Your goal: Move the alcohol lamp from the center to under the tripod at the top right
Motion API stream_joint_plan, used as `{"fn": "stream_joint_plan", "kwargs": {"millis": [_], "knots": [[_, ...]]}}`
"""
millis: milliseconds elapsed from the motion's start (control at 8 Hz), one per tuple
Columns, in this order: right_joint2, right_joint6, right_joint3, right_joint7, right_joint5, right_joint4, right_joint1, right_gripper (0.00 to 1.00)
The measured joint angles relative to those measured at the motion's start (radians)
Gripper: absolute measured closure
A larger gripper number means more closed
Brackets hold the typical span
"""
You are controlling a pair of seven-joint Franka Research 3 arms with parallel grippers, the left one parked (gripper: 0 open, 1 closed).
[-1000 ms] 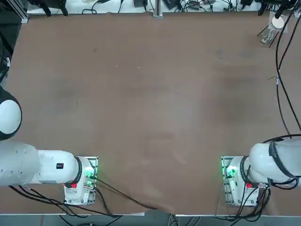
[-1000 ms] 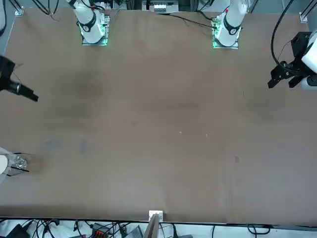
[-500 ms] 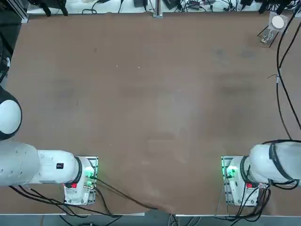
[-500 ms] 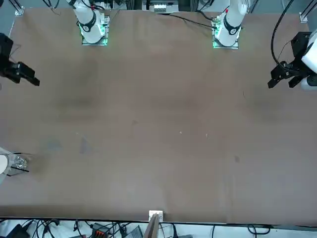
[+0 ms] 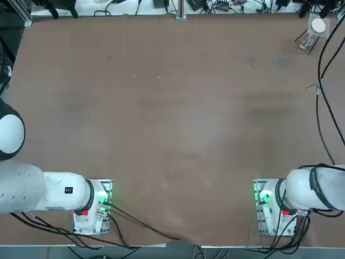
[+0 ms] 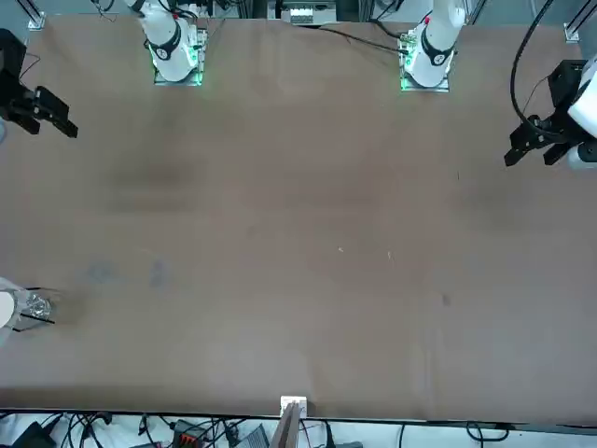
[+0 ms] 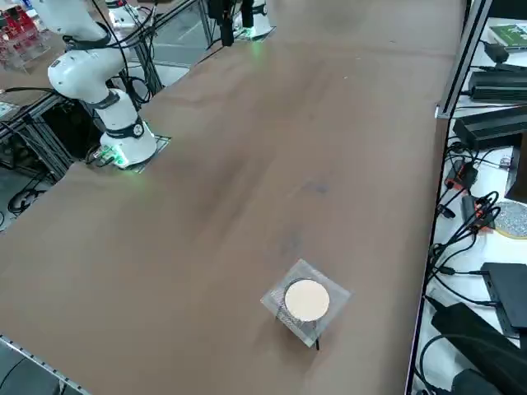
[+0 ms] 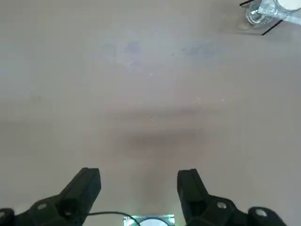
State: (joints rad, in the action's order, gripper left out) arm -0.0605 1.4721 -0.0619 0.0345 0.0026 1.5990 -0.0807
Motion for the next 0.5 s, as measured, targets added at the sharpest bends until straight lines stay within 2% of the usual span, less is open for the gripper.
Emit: {"fn": "stream_joint_plan", "kwargs": {"millis": [250, 500], "knots": [[-0.016, 0.001, 0.011, 0.001, 0.066, 0.007, 0.0, 0.0], [-0.021, 0.002, 0.016, 0.001, 0.077, 0.006, 0.0, 0.0]]}}
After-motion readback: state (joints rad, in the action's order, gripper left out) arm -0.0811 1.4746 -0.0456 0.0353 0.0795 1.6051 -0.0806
